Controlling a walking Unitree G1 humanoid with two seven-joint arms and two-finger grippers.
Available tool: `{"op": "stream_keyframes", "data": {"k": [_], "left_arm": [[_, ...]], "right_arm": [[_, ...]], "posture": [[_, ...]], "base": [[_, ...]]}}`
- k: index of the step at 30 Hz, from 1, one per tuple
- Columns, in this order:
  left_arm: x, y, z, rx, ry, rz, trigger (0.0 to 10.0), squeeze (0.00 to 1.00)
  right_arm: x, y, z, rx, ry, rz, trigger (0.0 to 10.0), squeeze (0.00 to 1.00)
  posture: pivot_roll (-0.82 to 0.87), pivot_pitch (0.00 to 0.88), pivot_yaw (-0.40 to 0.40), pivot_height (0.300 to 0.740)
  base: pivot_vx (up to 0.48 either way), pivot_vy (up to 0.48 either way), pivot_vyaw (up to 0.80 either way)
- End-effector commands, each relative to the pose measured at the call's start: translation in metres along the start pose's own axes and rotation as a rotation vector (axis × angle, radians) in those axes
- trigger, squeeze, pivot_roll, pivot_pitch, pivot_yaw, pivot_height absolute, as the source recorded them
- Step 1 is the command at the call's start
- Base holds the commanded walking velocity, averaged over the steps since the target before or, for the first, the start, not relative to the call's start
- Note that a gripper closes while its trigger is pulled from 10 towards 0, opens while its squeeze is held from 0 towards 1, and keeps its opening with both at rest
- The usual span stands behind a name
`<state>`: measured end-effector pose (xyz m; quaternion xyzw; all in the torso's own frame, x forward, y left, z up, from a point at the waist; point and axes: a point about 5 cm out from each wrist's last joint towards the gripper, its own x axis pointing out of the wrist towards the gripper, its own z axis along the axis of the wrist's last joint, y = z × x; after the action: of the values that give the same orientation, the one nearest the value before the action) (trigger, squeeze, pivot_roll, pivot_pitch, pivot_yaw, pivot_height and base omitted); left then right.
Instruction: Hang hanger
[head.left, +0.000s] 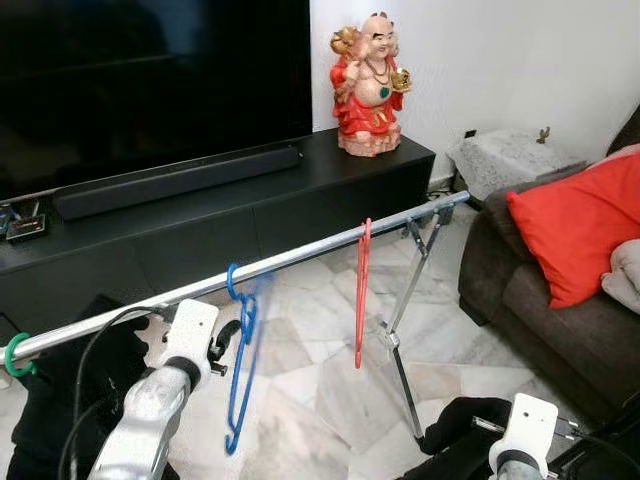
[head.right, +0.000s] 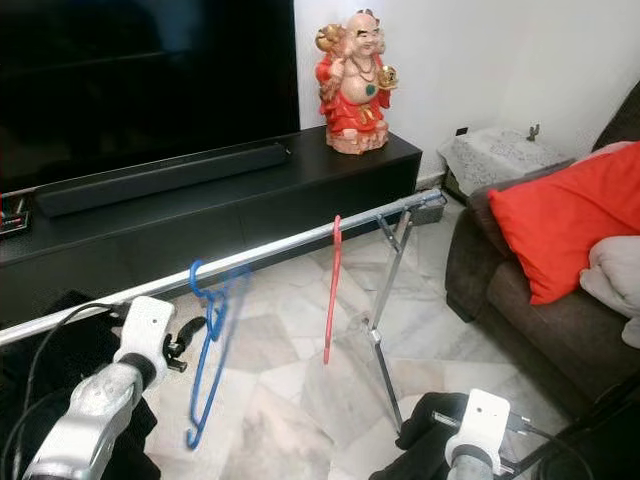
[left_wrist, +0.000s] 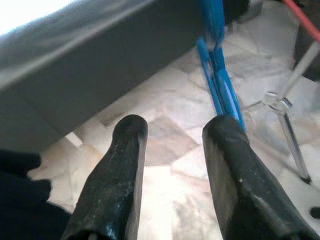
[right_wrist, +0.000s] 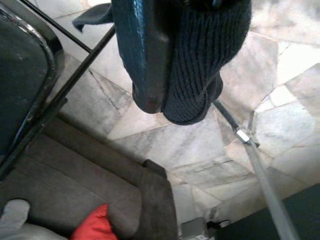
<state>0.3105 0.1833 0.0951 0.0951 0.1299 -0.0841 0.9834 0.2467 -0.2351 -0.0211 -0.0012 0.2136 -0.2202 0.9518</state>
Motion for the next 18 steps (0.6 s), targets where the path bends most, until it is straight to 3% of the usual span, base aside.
{"op": "stream_keyframes", "data": {"k": [1,6,18], "left_arm": [[0.002,-0.005,-0.006,-0.018,0.048,-0.03,10.0,0.0],[0.005,-0.017,-0.015,0.005,0.093,-0.099,10.0,0.0],[0.011,-0.014,-0.006,0.015,0.086,-0.049,10.0,0.0]], "right_arm": [[0.002,0.004,0.004,-0.001,-0.008,0.013,10.0,0.0],[0.002,0.005,0.005,0.0,-0.009,0.019,10.0,0.0],[0.002,0.005,0.004,-0.002,-0.002,0.025,10.0,0.0]], "posture": [[0.1,0.0,0.02,0.74],[0.09,0.0,0.022,0.74],[0.1,0.0,0.017,0.74]], "base": [[0.0,0.0,0.0],[0.0,0.0,0.0],[0.0,0.0,0.0]]}}
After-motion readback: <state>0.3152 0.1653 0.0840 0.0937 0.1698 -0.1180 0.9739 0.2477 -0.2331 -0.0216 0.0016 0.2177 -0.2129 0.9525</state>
